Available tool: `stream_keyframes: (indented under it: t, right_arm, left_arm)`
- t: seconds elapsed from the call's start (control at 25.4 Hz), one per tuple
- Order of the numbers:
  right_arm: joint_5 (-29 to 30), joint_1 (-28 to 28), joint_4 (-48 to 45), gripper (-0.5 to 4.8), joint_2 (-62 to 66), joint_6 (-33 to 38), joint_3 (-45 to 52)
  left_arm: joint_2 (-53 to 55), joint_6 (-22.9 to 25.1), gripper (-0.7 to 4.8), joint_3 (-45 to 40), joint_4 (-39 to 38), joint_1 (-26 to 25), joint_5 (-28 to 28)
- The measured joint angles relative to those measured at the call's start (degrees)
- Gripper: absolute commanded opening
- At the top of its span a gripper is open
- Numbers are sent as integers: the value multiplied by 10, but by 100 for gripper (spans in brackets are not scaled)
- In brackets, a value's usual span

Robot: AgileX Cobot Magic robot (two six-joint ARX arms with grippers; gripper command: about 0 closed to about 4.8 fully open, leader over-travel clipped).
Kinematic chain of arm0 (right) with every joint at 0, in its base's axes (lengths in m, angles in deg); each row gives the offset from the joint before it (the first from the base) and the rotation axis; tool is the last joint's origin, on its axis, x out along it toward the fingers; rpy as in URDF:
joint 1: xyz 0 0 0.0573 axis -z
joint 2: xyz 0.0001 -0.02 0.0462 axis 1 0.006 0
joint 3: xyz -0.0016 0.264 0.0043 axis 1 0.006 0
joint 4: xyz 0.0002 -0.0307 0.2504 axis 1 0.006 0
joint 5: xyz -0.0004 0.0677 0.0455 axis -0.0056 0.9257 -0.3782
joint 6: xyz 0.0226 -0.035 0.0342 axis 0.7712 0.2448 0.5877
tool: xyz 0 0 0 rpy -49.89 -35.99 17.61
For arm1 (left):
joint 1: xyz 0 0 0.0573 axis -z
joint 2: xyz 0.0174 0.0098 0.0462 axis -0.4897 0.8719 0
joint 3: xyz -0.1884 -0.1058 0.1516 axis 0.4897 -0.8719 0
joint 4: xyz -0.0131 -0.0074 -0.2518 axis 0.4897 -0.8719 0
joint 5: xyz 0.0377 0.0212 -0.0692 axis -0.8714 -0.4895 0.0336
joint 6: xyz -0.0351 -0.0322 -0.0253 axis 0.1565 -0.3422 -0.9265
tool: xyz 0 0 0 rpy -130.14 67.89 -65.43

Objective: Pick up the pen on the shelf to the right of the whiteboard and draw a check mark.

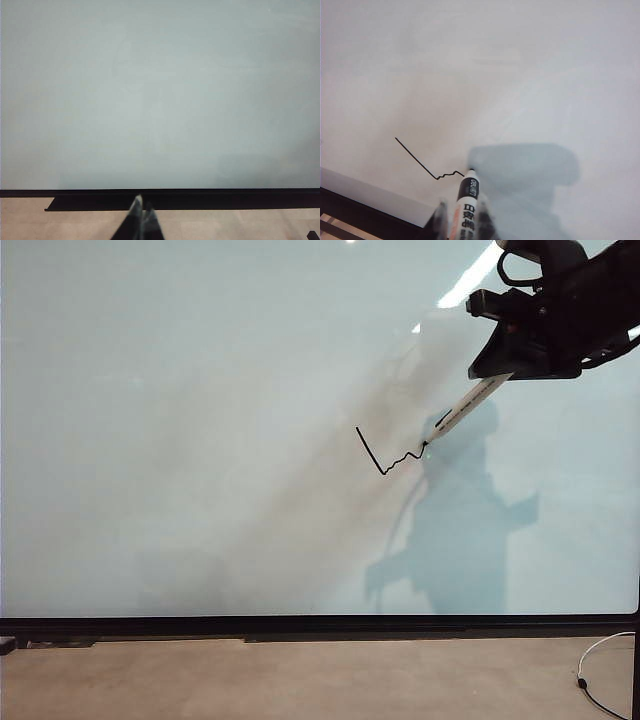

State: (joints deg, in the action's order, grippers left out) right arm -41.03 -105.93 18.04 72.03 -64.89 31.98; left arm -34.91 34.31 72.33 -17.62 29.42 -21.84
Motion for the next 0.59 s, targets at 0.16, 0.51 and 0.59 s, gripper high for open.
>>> stream_keyframes:
  t: [0.16,0.51,0.59]
  right_arm:
    - [-2,0,4,-7,-4,-2,0]
    - [-4,7,5,-7,-16,-7,0]
    - [-4,8,7,-7,-21,-10,0]
  left_arm:
    - [0,0,-5,0,0,0,0]
    - [0,0,-5,0,0,0,0]
    - [0,0,-4,0,0,0,0]
